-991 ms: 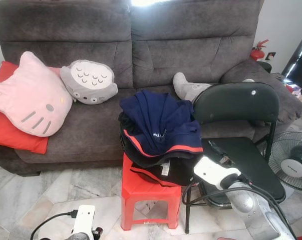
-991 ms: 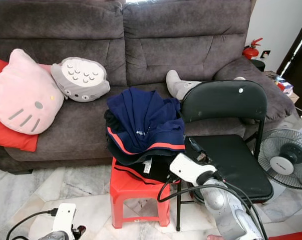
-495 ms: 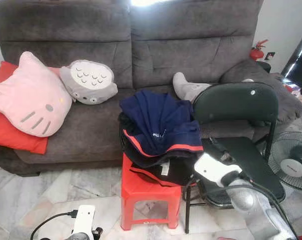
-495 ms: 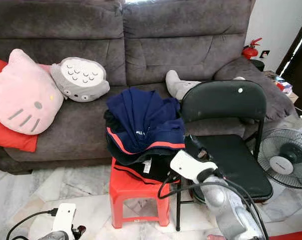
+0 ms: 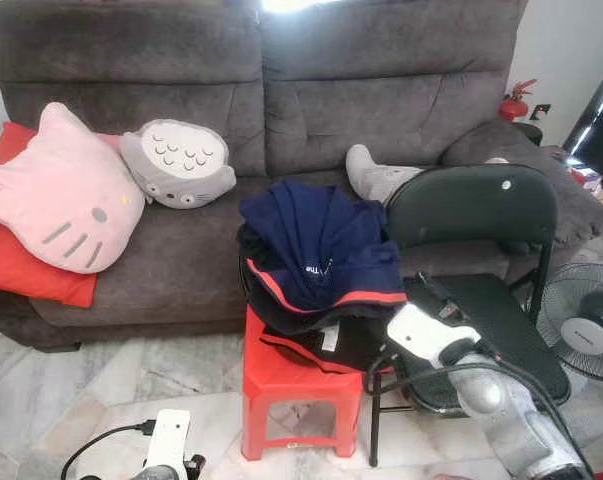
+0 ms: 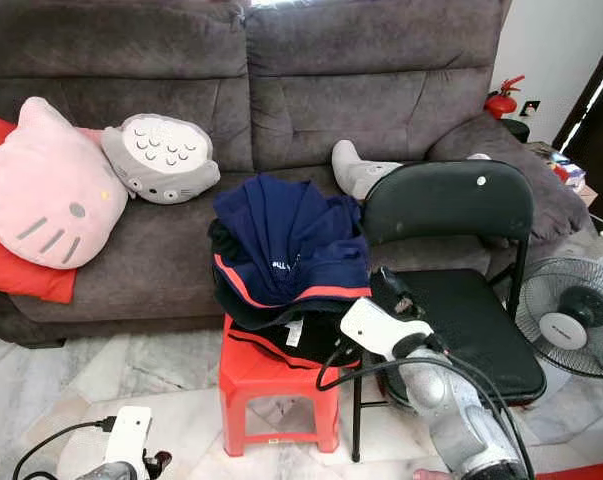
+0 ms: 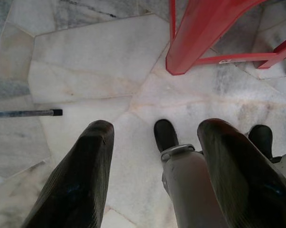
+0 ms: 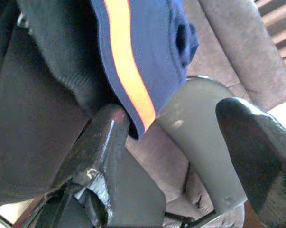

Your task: Hang hanger

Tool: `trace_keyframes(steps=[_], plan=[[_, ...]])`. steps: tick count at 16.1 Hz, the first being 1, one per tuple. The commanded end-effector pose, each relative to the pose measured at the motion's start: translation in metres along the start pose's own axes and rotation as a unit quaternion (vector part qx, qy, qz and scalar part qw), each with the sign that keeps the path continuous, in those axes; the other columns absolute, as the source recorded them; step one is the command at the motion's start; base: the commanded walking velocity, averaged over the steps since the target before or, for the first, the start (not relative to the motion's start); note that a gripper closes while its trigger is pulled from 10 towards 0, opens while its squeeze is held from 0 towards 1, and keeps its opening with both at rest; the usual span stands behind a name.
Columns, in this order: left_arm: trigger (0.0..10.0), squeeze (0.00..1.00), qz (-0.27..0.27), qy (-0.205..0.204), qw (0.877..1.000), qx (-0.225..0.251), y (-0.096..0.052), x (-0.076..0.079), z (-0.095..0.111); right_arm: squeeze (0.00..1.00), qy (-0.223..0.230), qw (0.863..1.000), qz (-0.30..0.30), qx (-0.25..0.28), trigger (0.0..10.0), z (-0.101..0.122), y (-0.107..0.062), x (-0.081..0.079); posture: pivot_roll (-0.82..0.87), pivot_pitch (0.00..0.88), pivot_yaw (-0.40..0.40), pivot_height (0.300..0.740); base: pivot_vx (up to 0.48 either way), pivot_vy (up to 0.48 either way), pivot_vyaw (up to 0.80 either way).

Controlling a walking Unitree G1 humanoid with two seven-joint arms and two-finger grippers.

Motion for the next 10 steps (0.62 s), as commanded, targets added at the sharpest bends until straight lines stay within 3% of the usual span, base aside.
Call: trace_keyframes(steps=[1,10], plan=[[10.0,0.0,0.003,0.007,1.0,-0.002,0.0,-0.001,0.0,0.0,-0.008,1.0,-0.001,0.01,10.0,0.004,0.005,-0.001,-0.14,0.0,-0.012,0.74,0.0,0.0,0.0],[10.0,0.0,0.005,0.007,1.0,-0.002,0.0,-0.001,-0.001,0.0,-0.029,0.997,-0.004,0.073,10.0,0.022,0.014,-0.001,-0.14,0.0,-0.012,0.74,0.0,0.0,0.0]])
Point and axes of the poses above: a point about 5 cm out from each wrist's last joint towards the gripper, its own y axis pointing out of the wrist towards the gripper, its own z axis along the axis of the wrist's last joint, x = y × z, the point moved 2 cm from there along y, pointing out of the wrist towards the gripper, and after that the axes turned 11 degrees about y, right-handed, at the moved point
